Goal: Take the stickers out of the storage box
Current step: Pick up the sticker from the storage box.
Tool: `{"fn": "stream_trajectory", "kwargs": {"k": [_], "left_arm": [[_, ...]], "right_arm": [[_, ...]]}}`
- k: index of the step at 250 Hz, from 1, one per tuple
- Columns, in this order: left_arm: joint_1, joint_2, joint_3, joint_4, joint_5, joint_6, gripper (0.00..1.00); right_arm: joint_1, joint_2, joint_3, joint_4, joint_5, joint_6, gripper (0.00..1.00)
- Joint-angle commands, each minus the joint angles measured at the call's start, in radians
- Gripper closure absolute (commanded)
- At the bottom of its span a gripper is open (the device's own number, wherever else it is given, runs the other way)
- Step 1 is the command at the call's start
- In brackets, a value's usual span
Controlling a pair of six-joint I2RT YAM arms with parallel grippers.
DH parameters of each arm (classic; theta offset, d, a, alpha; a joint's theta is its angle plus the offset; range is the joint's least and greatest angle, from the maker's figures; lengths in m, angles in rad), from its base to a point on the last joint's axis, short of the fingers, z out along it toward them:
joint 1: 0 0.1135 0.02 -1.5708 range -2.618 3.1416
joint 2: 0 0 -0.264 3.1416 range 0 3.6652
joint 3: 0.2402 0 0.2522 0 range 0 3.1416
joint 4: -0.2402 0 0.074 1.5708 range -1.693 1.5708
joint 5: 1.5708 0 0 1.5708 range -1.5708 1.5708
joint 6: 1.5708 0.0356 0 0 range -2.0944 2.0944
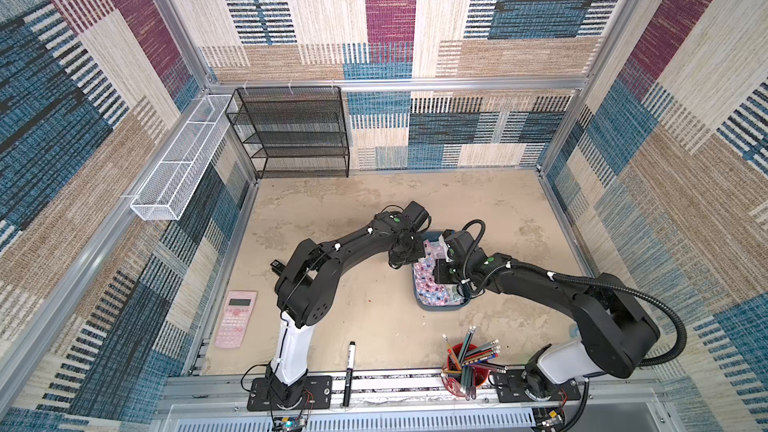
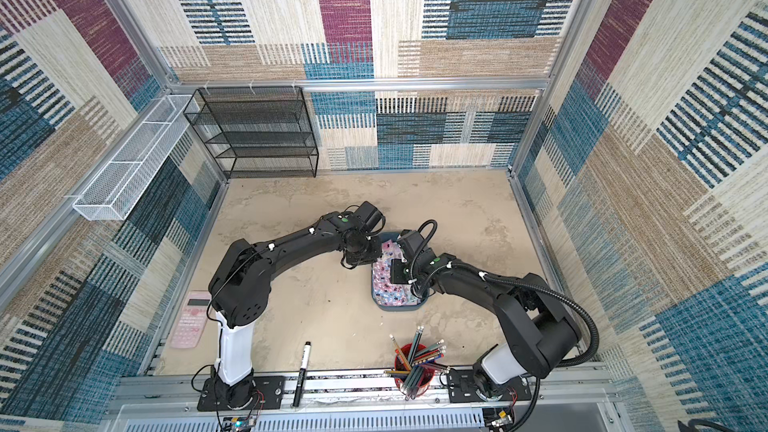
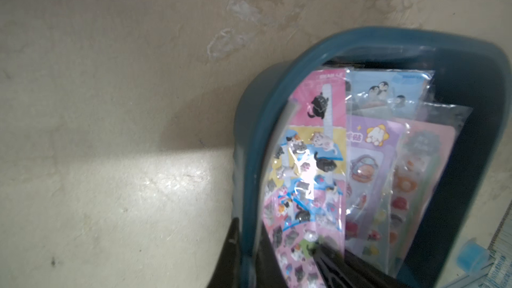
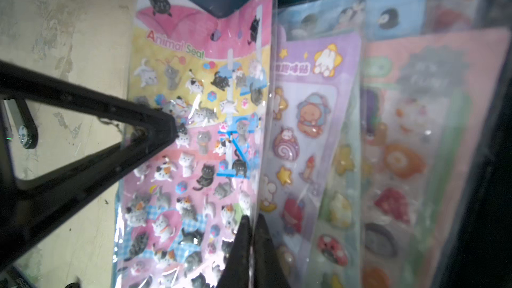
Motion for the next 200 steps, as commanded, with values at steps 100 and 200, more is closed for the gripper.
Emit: {"fn": "stream_trajectory", "kwargs": {"k": [100, 200], "left_arm": [[0.021, -0.144, -0.042, 0.112, 0.038, 0.010, 0.13], [0.068, -0.359, -0.103, 0.250, 0.075, 0.167, 0.14]], "right_arm": [[-0.035, -0.192, 0.059, -0.063, 0.187, -0.056, 1.00], [-0.074, -0.350, 0.101, 0.026, 0.259, -0.104, 1.00]]}}
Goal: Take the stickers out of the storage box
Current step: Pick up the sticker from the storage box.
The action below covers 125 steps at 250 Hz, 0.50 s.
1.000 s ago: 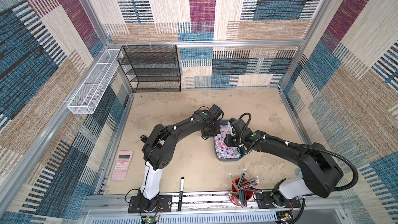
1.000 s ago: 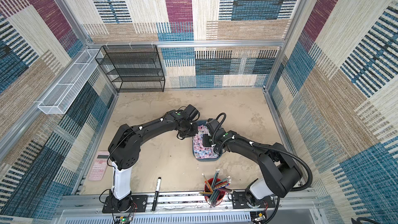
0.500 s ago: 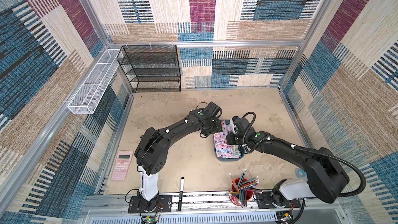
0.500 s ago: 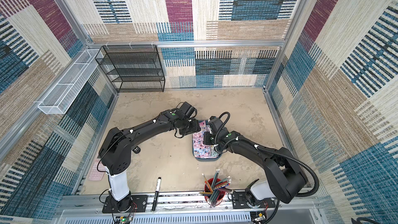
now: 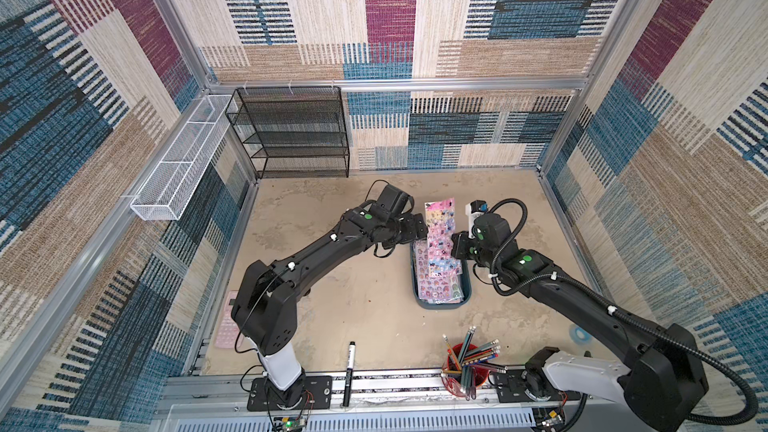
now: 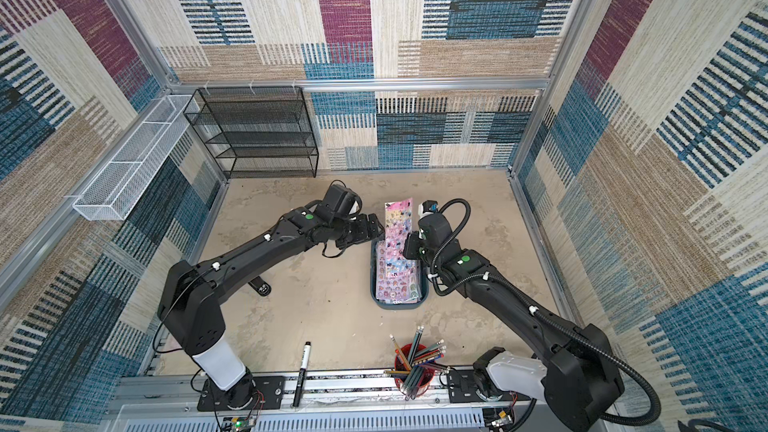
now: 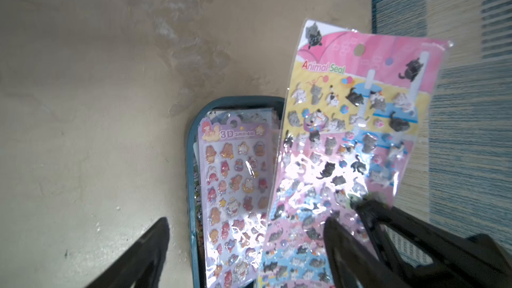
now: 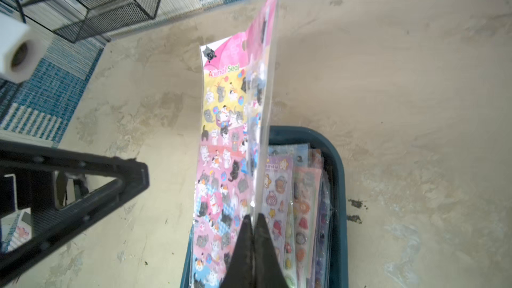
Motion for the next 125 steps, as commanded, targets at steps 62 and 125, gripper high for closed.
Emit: {"fn": "stream_trajectory", "kwargs": {"k": [62, 125], "left_arm": [[0.091, -0.121, -0.072, 0.285, 0.208, 0.170, 0.16], [0.151, -0.134, -0.083, 0.363, 0.419, 0.203, 0.19]], "right_arm": [[-0.024, -0.078, 0.072, 0.150, -0.074, -0.081, 1.00], [-0.058, -0.068, 0.098, 0.188, -0.213, -0.040, 1.00]]}}
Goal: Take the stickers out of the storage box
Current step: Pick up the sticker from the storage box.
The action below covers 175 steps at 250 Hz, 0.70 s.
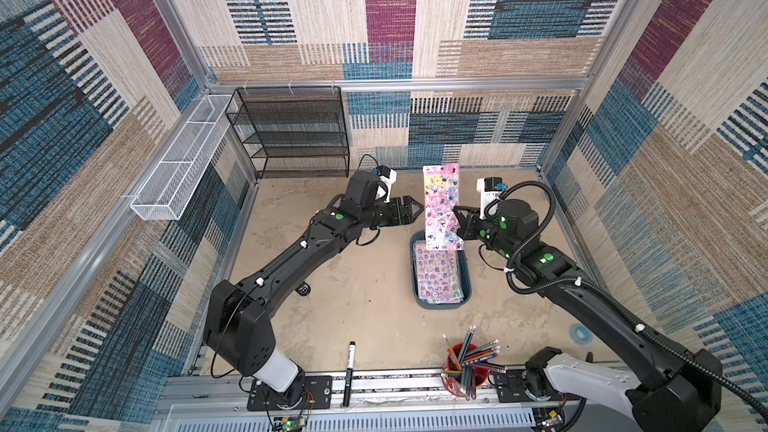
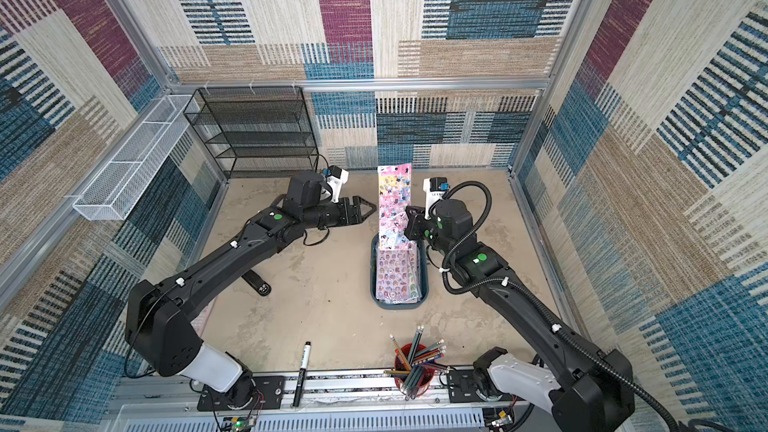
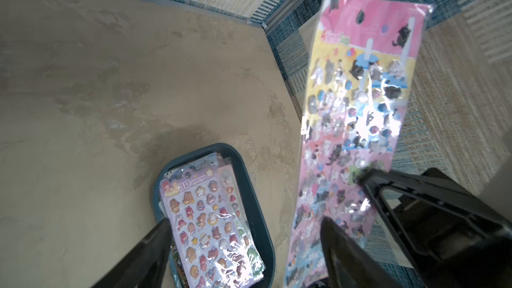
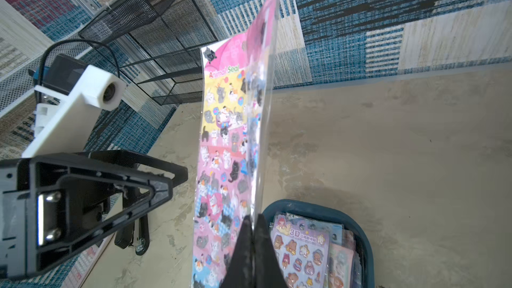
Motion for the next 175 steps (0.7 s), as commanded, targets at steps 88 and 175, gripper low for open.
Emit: {"fn": "stream_trajectory", "kwargs": {"k": [88, 175], "left_arm": [[0.085, 0.063, -0.025, 0.341, 0.506, -0.106, 0.29], [0.083, 0.089, 0.030, 0.193, 0.471, -0.039, 0.80]], "right_arm": [[-0.094, 0.039, -0.020, 0.177, -0.374, 0.129, 1.00], [-0.130, 0.092, -0.035, 0.273, -0.517, 0.179, 1.00]]}}
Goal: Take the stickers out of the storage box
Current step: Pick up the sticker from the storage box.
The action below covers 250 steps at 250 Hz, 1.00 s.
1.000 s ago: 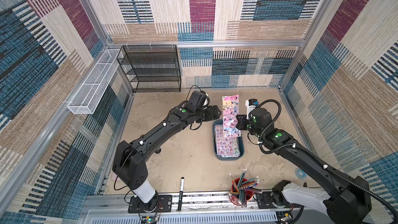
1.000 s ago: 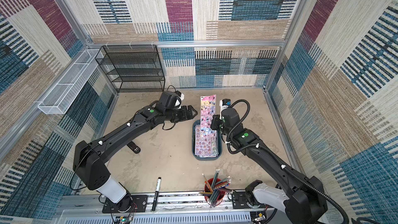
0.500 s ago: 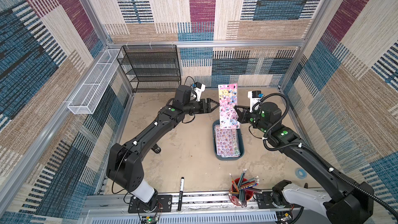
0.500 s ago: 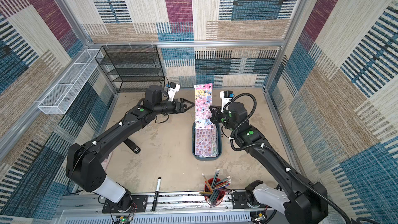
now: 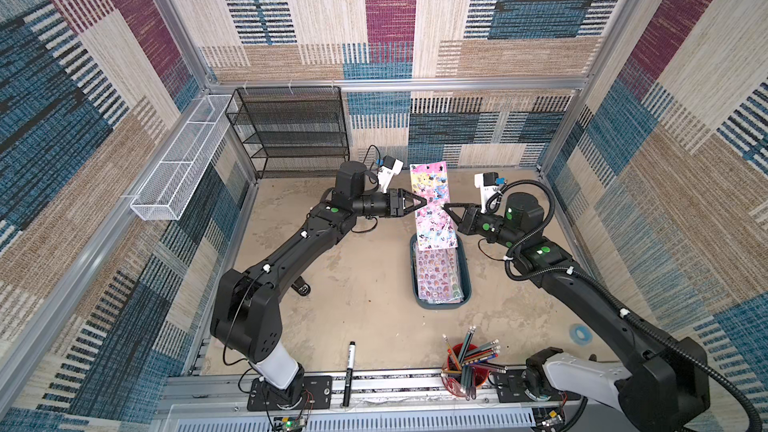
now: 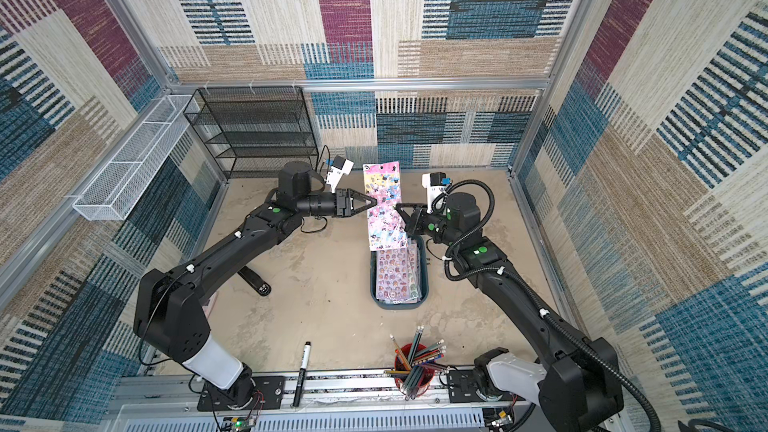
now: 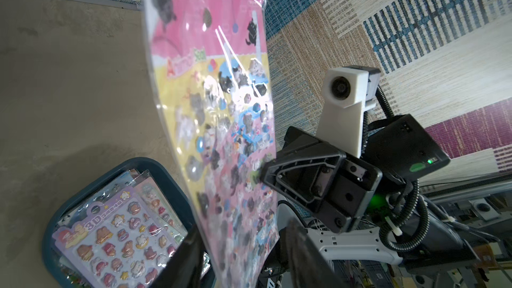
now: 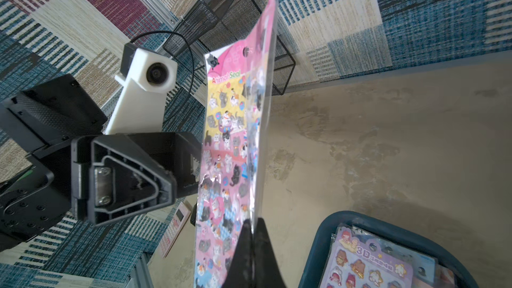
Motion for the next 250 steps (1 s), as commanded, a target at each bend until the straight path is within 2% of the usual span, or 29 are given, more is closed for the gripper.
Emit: {"fn": "stream_trajectory", "kwargs": {"k": [1, 23, 33, 44, 71, 87, 100, 129, 161, 221, 241, 246, 250], "left_arm": [[-0.001, 0.011, 0.025, -0.052, 0.001, 0.020, 0.82], [-0.001, 0.013, 0.068, -0.172, -0.083, 0.075, 1.00], [-0.001, 0.013, 0.091, -0.212, -0.107, 0.097, 1.00], [0.000, 0.014, 0.117, -0.248, -0.116, 0.126, 1.00], [0.009, 0.035, 0.201, -0.380, -0.145, 0.198, 1.00], [0.021, 0.051, 0.255, -0.499, -0.201, 0.262, 1.00], [0.036, 0.069, 0.305, -0.621, -0.273, 0.314, 1.00], [0.077, 0.104, 0.381, -0.847, -0.458, 0.405, 1.00], [0.134, 0.121, 0.376, -0.961, -0.618, 0.442, 1.00], [0.255, 0.218, 0.380, -1.082, -0.800, 0.448, 1.00], [0.302, 0.258, 0.401, -1.091, -0.805, 0.443, 1.00], [0.310, 0.270, 0.410, -1.091, -0.807, 0.444, 1.00], [0.316, 0.279, 0.414, -1.091, -0.814, 0.447, 1.00]], "right_arm": [[-0.006, 0.018, -0.002, 0.087, -0.087, 0.032, 1.00], [-0.005, 0.031, 0.001, 0.092, -0.091, 0.032, 1.00], [-0.007, 0.035, 0.003, 0.091, -0.089, 0.030, 0.99], [-0.008, 0.035, 0.003, 0.089, -0.085, 0.024, 0.89], [-0.007, 0.028, 0.009, 0.060, -0.050, -0.006, 0.56], [-0.007, 0.017, 0.016, 0.033, -0.019, -0.029, 0.42], [-0.008, 0.006, 0.018, 0.014, 0.006, -0.050, 0.35], [-0.008, -0.030, 0.013, -0.027, 0.079, -0.095, 0.27], [-0.008, -0.058, -0.007, -0.048, 0.124, -0.137, 0.21], [-0.007, -0.073, -0.026, -0.065, 0.210, -0.151, 0.15], [-0.007, -0.084, -0.031, -0.063, 0.217, -0.174, 0.12], [-0.008, -0.088, -0.032, -0.064, 0.220, -0.180, 0.09], [-0.008, -0.090, -0.033, -0.065, 0.224, -0.184, 0.00]]}}
